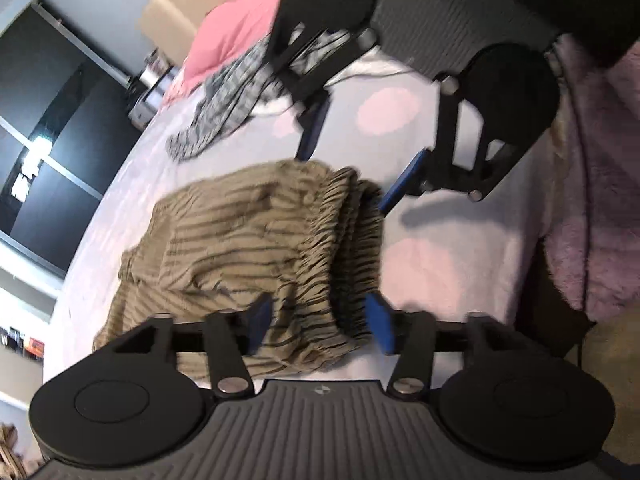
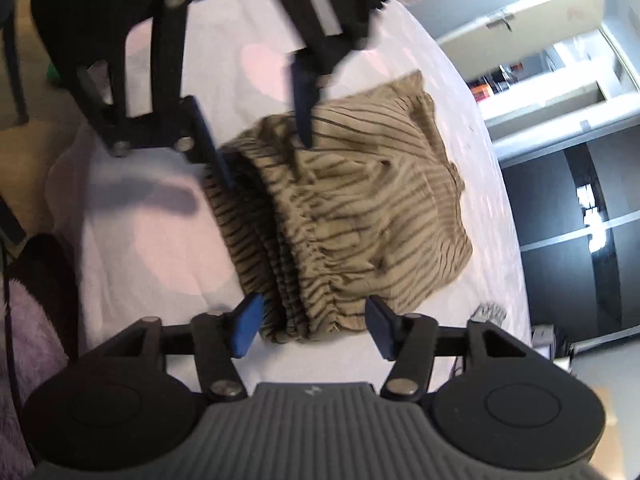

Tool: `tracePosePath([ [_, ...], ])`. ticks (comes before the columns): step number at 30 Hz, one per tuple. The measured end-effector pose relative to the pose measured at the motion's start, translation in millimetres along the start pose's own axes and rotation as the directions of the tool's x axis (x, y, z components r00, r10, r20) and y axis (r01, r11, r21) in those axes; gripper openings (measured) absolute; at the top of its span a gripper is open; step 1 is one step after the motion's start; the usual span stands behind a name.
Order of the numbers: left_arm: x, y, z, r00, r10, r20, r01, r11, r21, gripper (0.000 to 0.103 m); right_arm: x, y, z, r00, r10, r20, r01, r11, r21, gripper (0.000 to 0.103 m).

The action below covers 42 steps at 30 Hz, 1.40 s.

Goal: Fold clothes
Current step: 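Lift the waistband with both tools and fold it over toward the legs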

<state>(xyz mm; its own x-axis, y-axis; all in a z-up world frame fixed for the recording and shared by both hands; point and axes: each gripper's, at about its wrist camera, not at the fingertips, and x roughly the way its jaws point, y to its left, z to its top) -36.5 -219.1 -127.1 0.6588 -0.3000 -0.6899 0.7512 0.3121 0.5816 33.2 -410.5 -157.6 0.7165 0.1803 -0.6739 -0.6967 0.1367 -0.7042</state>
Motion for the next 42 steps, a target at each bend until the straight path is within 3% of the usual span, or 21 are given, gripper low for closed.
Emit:
tracePosePath([
  [7, 23.4, -32.1, -16.1, 0.998, 0.061, 0.001, -0.06, 0.972, 0.227, 0.053, 15.7, 25.2, 4.3, 1.0, 0.023, -0.012, -0.025, 0.985, -0.173, 0.062],
  [14, 44.1, -45.7, -33.5, 0.986, 0.157, 0.061, -0.168, 0.925, 0.342, 0.052, 35.1, 45.9, 7.3, 0.999, -0.037, 0.013, 0.04, 0.957, -0.286, 0.062],
  [20, 48.5, -45.1, -42.4, 0.983, 0.167, 0.076, -0.183, 0.929, 0.321, 0.025, 42.9, 45.9, 12.3, 0.991, -0.132, 0.014, 0.131, 0.955, -0.265, 0.06],
  [23, 36.8, -32.6, -37.8, 0.99, 0.131, 0.051, -0.14, 0.957, 0.254, 0.019, 42.6, 46.3, 15.8, 0.991, -0.135, 0.005, 0.131, 0.954, -0.27, 0.036],
  [26, 15.5, -14.5, -34.4, 0.994, 0.098, 0.037, -0.104, 0.975, 0.199, 0.017, 33.8, 35.4, 25.5, 0.992, -0.128, 0.017, 0.128, 0.963, -0.237, 0.027],
  [29, -12.0, 5.6, -33.3, 0.997, 0.066, 0.031, -0.07, 0.986, 0.153, 0.017, 8.7, 23.8, 34.1, 0.994, -0.106, 0.034, 0.11, 0.981, -0.157, 0.025],
  [36, -93.0, 49.5, -44.4, 0.998, -0.056, 0.026, 0.052, 0.989, 0.137, 0.016, -63.0, -4.8, 61.4, 0.994, 0.085, 0.068, -0.087, 0.996, 0.03, 0.024],
  [39, -127.2, 57.1, -51.6, 0.994, -0.113, 0.008, 0.111, 0.984, 0.14, 0.016, -86.9, -17.9, 68.7, 0.982, 0.167, 0.085, -0.172, 0.984, 0.049, 0.024],
  [42, -157.0, 61.4, -56.8, 0.976, -0.22, -0.009, 0.219, 0.97, 0.105, 0.016, -118.0, -17.4, 81.6, 0.955, 0.277, 0.103, -0.284, 0.957, 0.062, 0.024],
])
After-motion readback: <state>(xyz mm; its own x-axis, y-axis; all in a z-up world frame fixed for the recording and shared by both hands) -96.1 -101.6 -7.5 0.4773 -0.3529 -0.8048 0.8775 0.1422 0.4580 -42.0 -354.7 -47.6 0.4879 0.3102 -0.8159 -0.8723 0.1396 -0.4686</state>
